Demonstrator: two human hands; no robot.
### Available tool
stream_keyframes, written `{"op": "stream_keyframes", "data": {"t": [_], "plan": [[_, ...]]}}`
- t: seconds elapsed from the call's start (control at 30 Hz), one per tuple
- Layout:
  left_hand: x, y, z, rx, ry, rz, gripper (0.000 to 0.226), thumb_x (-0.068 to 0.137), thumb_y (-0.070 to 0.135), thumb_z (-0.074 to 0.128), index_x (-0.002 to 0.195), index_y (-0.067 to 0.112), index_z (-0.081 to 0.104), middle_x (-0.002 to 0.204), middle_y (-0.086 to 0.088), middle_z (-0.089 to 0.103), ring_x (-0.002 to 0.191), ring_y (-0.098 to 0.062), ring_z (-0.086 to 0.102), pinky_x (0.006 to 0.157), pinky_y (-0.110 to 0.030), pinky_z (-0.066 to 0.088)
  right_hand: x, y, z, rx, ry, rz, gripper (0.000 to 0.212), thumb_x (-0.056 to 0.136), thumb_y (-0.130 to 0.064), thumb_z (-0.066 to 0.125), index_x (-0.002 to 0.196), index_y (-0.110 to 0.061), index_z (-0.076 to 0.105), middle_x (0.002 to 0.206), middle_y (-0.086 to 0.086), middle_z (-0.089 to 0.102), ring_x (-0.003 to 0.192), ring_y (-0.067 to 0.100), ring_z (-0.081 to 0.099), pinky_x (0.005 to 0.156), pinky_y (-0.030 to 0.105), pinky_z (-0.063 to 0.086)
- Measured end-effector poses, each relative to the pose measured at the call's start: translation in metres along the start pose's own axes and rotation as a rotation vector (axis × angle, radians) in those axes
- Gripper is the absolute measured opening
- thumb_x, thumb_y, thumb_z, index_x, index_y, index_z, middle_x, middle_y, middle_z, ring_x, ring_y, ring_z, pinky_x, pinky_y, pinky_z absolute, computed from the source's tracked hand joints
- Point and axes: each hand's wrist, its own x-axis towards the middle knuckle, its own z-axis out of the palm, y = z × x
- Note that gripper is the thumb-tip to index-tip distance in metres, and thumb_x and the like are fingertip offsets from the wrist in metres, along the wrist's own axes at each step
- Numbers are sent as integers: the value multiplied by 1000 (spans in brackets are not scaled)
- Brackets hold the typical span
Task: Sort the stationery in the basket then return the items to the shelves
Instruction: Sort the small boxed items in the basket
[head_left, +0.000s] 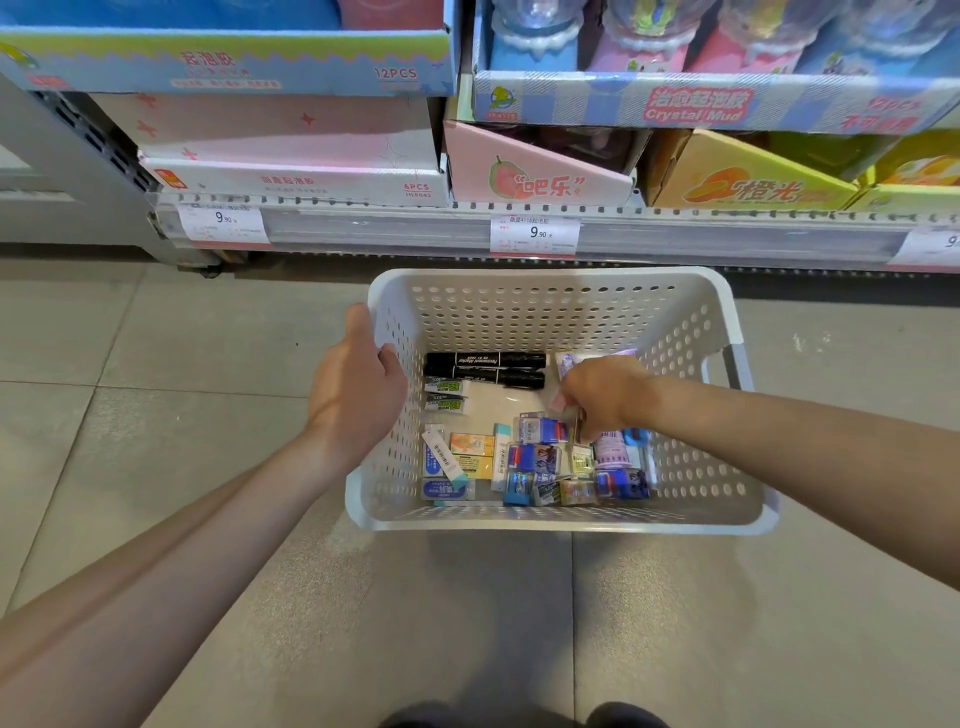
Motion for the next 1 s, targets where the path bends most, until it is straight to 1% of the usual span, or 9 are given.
{"op": "stream_keyframes", "data": {"t": [0.1, 0.2, 0.4, 0.57, 0.63, 0.7, 0.8, 0.87, 1.0], "plan": [[1, -2, 0, -9, -7, 2, 8, 99, 10, 37, 98, 10, 29, 58, -5, 39, 47, -22, 37, 48, -34, 34, -2, -2, 5, -94, -3, 37, 47, 78, -40, 72, 114, -13, 57, 114, 1, 62, 105, 21, 61, 70, 30, 47], [2, -4, 2, 8, 1, 0, 8, 99, 10, 37, 99, 7, 30, 57, -6, 39, 47, -24, 37, 49, -35, 33, -3, -6, 7, -164, -1, 37, 56, 80, -44, 69, 124, -14, 51, 120, 0, 58, 110, 20, 59, 76, 29, 48], [3, -4, 2, 1, -5, -6, 6, 99, 11, 37, 100, 10, 31, 59, -8, 42, 49, -25, 40, 48, -37, 39, -2, -3, 11, -48, 14, 30, 54, 78, -36, 72, 122, -13, 50, 119, 1, 59, 110, 20, 58, 77, 29, 47], [2, -4, 1, 6, -12, 5, 8, 99, 11, 37, 103, 11, 31, 60, -9, 45, 48, -25, 43, 47, -37, 41, 1, 6, 6, 309, 41, -19, 32, 84, -13, 66, 115, -11, 60, 113, 2, 61, 103, 19, 57, 81, 25, 45], [2, -3, 1, 3, -13, 6, 8, 99, 10, 37, 104, 11, 31, 59, -8, 45, 46, -24, 42, 46, -36, 40, 1, 11, 1, 511, 51, -44, 29, 86, -6, 62, 115, -9, 63, 95, -7, 57, 89, 12, 55, 78, 20, 42], [2, -2, 1, 3, -14, 1, 8, 99, 10, 37, 105, 11, 32, 59, -8, 45, 46, -24, 43, 46, -35, 40, 0, 14, -4, 762, 20, -63, 27, 88, -2, 59, 114, -8, 64, 77, -11, 52, 71, 5, 50, 68, 16, 40], [1, -2, 0, 8, -10, 0, 8, 99, 10, 38, 105, 10, 32, 59, -7, 45, 46, -23, 43, 46, -34, 37, -3, 14, -8, 1123, -88, -75, 27, 92, 0, 53, 112, -16, 61, 81, -4, 57, 71, 6, 55, 69, 17, 50], [1, -1, 0, 11, -11, 0, 7, 99, 10, 38, 105, 9, 33, 59, -6, 44, 46, -22, 42, 46, -33, 36, -4, 13, -8, 1232, -124, -63, 28, 95, -1, 49, 114, -21, 56, 79, -2, 54, 71, 7, 55, 68, 17, 53], [1, 0, 0, 6, -11, 1, 9, 99, 9, 38, 107, 8, 33, 60, -4, 44, 45, -20, 41, 45, -31, 34, 0, 8, -9, 1473, -139, 4, 17, 96, -2, 47, 100, -15, 57, 75, 6, 53, 61, 10, 57, 59, 17, 57]]}}
